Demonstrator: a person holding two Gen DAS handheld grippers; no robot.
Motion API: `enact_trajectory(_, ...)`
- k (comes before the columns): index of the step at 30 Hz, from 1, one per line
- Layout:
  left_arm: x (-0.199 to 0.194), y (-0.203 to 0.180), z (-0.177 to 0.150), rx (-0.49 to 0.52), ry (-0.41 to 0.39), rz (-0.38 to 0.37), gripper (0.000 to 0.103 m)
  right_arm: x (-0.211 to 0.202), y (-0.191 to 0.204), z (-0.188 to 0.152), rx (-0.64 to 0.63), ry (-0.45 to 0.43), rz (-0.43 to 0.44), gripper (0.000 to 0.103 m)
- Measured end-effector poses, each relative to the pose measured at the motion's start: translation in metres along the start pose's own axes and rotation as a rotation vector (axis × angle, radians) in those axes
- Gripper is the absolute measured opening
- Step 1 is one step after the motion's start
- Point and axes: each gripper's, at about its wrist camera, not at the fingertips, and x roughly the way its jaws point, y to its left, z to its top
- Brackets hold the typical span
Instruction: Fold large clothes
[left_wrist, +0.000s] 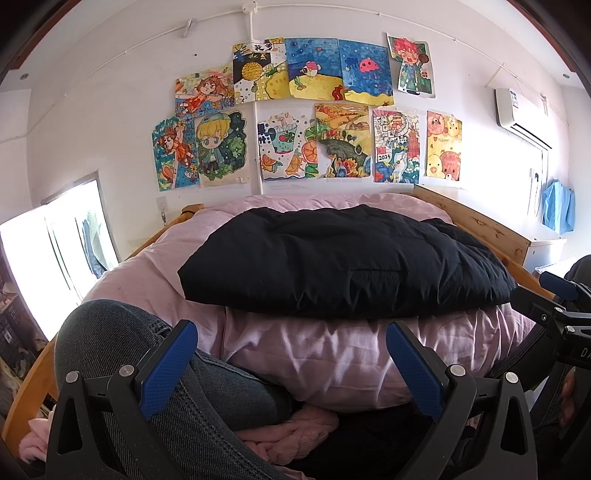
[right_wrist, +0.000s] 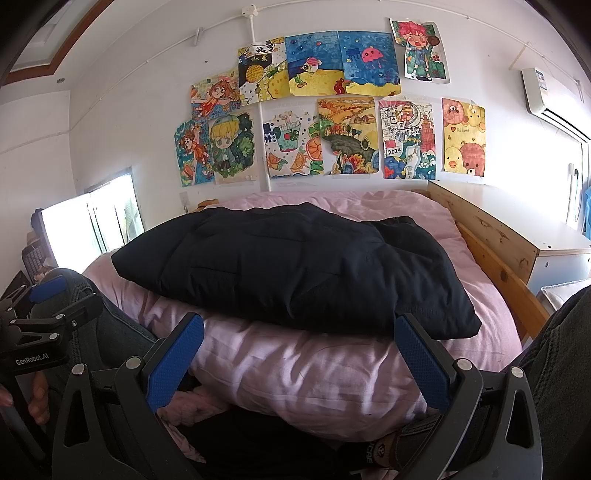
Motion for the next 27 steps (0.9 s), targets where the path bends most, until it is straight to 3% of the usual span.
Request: enact_trajectory(27, 0.002, 0.016, 0.0, 0.021, -0.007, 0.03, 0.103, 0.0, 0.005, -0.002, 0.004, 0.002, -0.003, 0.102)
